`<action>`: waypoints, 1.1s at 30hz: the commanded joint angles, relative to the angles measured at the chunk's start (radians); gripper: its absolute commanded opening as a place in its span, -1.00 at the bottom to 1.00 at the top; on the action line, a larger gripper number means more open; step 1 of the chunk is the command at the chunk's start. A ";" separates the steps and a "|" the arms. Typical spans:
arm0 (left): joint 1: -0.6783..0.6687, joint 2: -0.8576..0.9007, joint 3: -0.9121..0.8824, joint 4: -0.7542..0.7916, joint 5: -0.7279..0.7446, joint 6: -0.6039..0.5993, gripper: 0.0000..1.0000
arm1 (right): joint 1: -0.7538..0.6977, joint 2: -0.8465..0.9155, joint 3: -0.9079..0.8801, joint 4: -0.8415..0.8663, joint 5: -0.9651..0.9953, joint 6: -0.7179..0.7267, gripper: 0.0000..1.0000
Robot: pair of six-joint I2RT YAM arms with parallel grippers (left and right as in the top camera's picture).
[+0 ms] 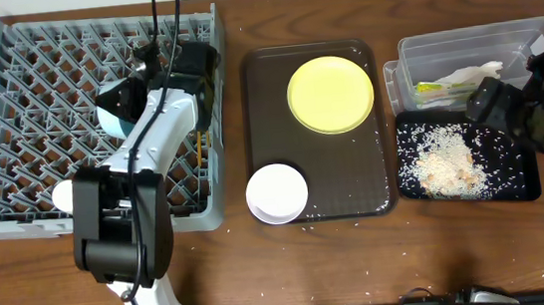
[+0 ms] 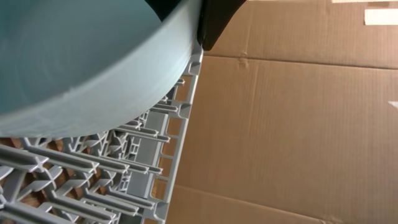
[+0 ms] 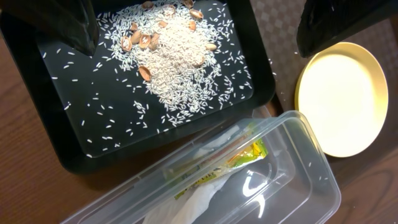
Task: Sort waste into correct bins and load items into the dishwasher
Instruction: 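Carry the light-blue bowl with the left gripper into the dish rack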
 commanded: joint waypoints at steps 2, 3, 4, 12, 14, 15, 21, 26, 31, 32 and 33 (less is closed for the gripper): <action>-0.042 0.013 -0.015 -0.001 0.024 -0.038 -0.85 | -0.011 -0.010 0.008 -0.001 0.000 0.013 0.99; -0.051 0.013 -0.020 -0.001 0.042 -0.040 -0.85 | -0.011 -0.010 0.008 -0.001 0.000 0.013 0.99; -0.058 0.013 -0.028 -0.001 0.059 -0.045 -0.85 | -0.011 -0.010 0.008 -0.001 0.000 0.013 0.98; -0.073 0.013 -0.108 -0.013 0.061 -0.092 -0.85 | -0.011 -0.010 0.008 -0.001 0.000 0.013 0.98; -0.073 0.013 -0.109 -0.032 0.061 -0.092 -0.84 | -0.011 -0.010 0.008 -0.001 0.000 0.013 0.99; -0.075 0.013 -0.109 -0.035 0.061 -0.092 -0.78 | -0.011 -0.010 0.008 -0.001 0.000 0.013 0.99; -0.119 0.013 -0.109 -0.036 0.072 -0.092 -0.33 | -0.011 -0.010 0.008 -0.001 0.000 0.013 0.98; -0.172 0.013 -0.108 -0.027 0.252 -0.092 -0.27 | -0.011 -0.010 0.008 -0.001 0.000 0.013 0.99; -0.208 -0.007 -0.106 -0.027 0.324 -0.093 -0.10 | -0.011 -0.010 0.008 -0.001 0.000 0.013 0.99; -0.215 -0.019 -0.103 -0.027 0.329 -0.092 0.04 | -0.011 -0.010 0.008 -0.001 0.000 0.013 0.99; -0.223 -0.038 -0.101 -0.027 0.341 -0.092 0.14 | -0.011 -0.010 0.008 -0.001 0.000 0.013 0.98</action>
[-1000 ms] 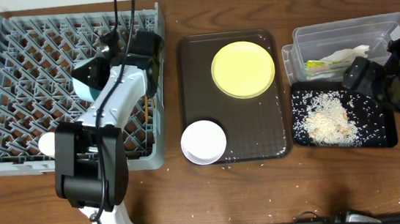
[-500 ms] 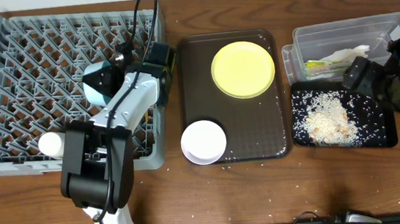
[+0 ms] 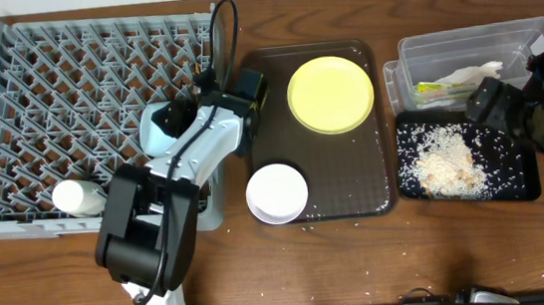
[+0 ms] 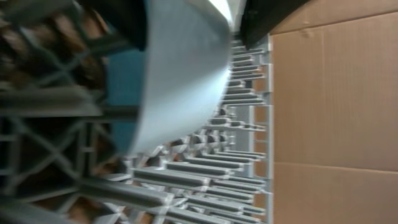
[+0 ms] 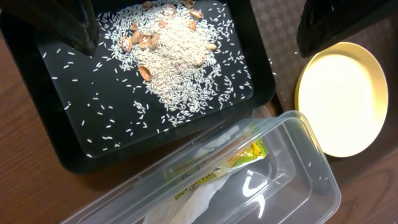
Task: Sort waste into correct bins and load items into the dishwasher
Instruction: 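Carry the light-blue bowl with the left gripper into the dish rack, then move the left gripper to the white bowl and grasp its rim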
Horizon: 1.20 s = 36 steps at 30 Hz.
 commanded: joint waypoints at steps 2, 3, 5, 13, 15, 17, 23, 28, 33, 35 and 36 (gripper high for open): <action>-0.032 -0.082 0.008 0.001 0.134 -0.013 0.23 | -0.011 -0.010 0.008 -0.001 0.000 0.013 0.99; -0.036 -0.116 0.015 0.003 0.200 -0.013 0.25 | -0.011 -0.010 0.008 -0.001 0.000 0.013 0.98; -0.036 -0.181 0.024 0.017 0.359 -0.013 0.25 | -0.011 -0.010 0.008 -0.001 0.000 0.013 0.98; 0.050 -0.420 0.024 0.032 0.816 -0.051 -0.85 | -0.011 -0.010 0.008 -0.001 0.000 0.013 0.98; 0.102 -0.450 0.024 0.015 0.816 -0.061 -0.85 | -0.011 -0.010 0.008 -0.001 0.000 0.013 0.99; 0.168 -0.457 0.024 0.001 0.819 -0.061 -0.85 | -0.011 -0.010 0.008 -0.001 0.000 0.013 0.99; 0.383 -0.398 0.016 0.008 1.009 -0.002 -0.85 | -0.011 -0.010 0.008 -0.001 0.000 0.013 0.99; 0.481 -0.308 0.016 0.035 1.118 0.061 -0.85 | -0.011 -0.010 0.008 -0.001 0.000 0.013 0.98; 0.490 -0.244 0.016 0.039 1.250 0.084 -0.84 | -0.011 -0.010 0.008 -0.001 0.000 0.013 0.98; 0.482 -0.231 0.016 0.036 1.312 0.105 -0.85 | -0.011 -0.010 0.008 -0.001 0.000 0.013 0.98; 0.470 -0.224 0.016 0.029 1.360 0.149 -0.85 | -0.011 -0.010 0.008 -0.001 0.000 0.013 0.98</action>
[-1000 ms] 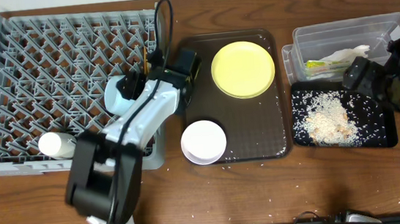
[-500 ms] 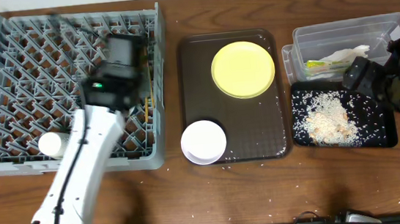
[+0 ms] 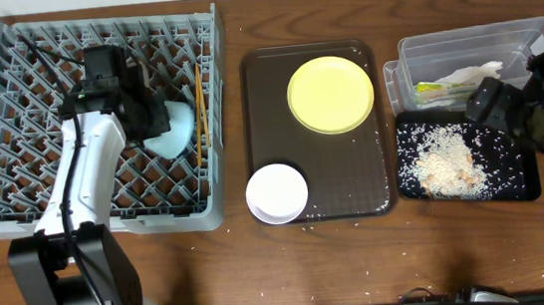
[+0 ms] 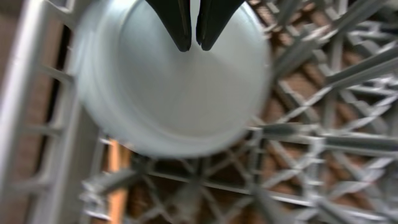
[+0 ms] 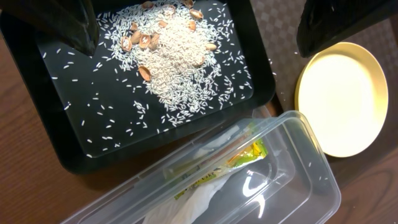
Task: Sort waste into correct bins and load items into the dishwasher
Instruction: 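Move the left gripper to the white bowl and grasp its rim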
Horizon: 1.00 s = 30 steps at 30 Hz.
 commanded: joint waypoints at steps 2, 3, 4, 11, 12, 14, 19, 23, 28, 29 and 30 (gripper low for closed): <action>-0.034 0.015 0.004 -0.019 0.153 0.088 -0.85 | -0.011 -0.010 0.008 -0.001 0.000 0.013 0.99; -0.040 0.015 0.004 -0.022 0.153 0.087 -0.85 | -0.011 -0.010 0.008 -0.001 0.000 0.013 0.99; -0.047 0.015 0.004 -0.023 0.153 0.087 -0.85 | -0.011 -0.010 0.008 -0.001 0.000 0.013 0.98; -0.072 -0.002 0.011 -0.050 0.157 0.056 -0.85 | -0.011 -0.010 0.008 -0.001 0.000 0.013 0.98; -0.077 -0.015 0.014 -0.060 0.158 0.047 -0.85 | -0.011 -0.010 0.008 -0.001 0.000 0.013 0.98; -0.099 -0.055 0.021 -0.087 0.158 0.037 -0.84 | -0.011 -0.010 0.008 -0.001 0.000 0.013 0.99; -0.234 -0.175 0.023 -0.150 0.156 0.037 -0.83 | -0.011 -0.010 0.008 -0.001 0.000 0.013 0.98; -0.387 -0.195 0.018 -0.183 0.145 0.013 -0.84 | -0.011 -0.010 0.008 -0.001 0.000 0.013 0.98; -0.553 -0.152 -0.057 -0.184 -0.032 -0.232 -0.85 | -0.011 -0.010 0.008 -0.001 0.000 0.013 0.99; -0.575 -0.139 -0.077 -0.176 -0.040 -0.282 -0.85 | -0.011 -0.010 0.008 -0.001 0.000 0.013 0.98; -0.595 -0.124 -0.100 -0.161 -0.039 -0.321 -0.85 | -0.011 -0.010 0.008 -0.001 0.000 0.013 0.99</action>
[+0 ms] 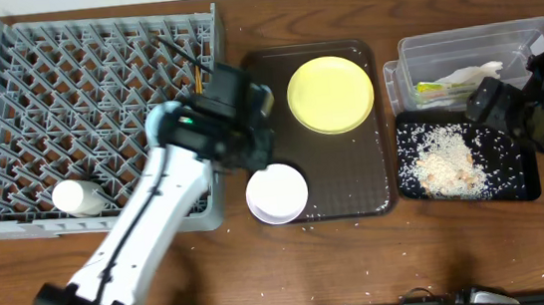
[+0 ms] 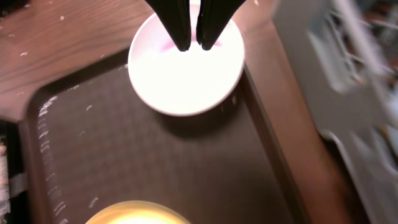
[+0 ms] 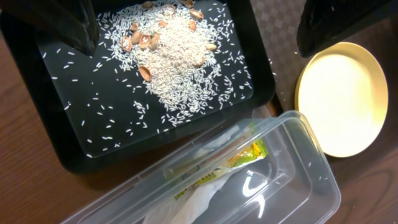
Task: Sort waste into correct bins and load items into the dishwasher
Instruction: 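Move the left gripper to the white bowl and grasp its rim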
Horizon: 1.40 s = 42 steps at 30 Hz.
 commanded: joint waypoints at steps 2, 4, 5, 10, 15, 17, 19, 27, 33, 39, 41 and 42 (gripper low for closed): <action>-0.074 0.079 -0.102 0.051 -0.093 -0.248 -0.84 | -0.011 -0.010 0.008 -0.001 0.000 0.013 0.99; -0.100 0.121 -0.133 0.101 -0.092 -0.300 -0.85 | -0.011 -0.010 0.008 -0.001 0.000 0.013 0.99; -0.114 0.149 -0.145 0.132 -0.091 -0.320 -0.85 | -0.011 -0.010 0.008 -0.001 0.000 0.013 0.98; -0.192 0.270 -0.151 0.312 0.060 -0.325 -0.85 | -0.011 -0.010 0.008 -0.001 0.000 0.013 0.99; -0.273 0.319 -0.148 0.490 0.250 -0.309 -0.85 | -0.011 -0.010 0.008 -0.001 0.000 0.013 0.99; -0.289 0.310 -0.126 0.493 0.286 -0.272 -0.84 | -0.011 -0.010 0.008 -0.001 0.000 0.013 0.98; -0.294 0.289 -0.097 0.466 0.287 -0.246 -0.84 | -0.011 -0.010 0.008 -0.001 0.000 0.013 0.98; -0.224 0.137 -0.044 0.271 0.097 -0.174 -0.41 | -0.011 -0.010 0.008 -0.001 0.000 0.013 0.98; -0.124 0.145 -0.072 0.193 -0.024 -0.149 -0.21 | -0.011 -0.010 0.008 -0.001 0.000 0.013 0.98; -0.114 0.242 -0.105 0.235 0.090 -0.087 -0.01 | -0.011 -0.010 0.008 -0.001 0.000 0.013 0.98; -0.126 0.290 -0.105 0.266 0.122 -0.063 -0.01 | -0.011 -0.010 0.008 -0.001 0.000 0.013 0.98; -0.127 0.303 -0.105 0.275 0.123 -0.063 -0.01 | -0.011 -0.010 0.008 -0.001 0.000 0.013 0.99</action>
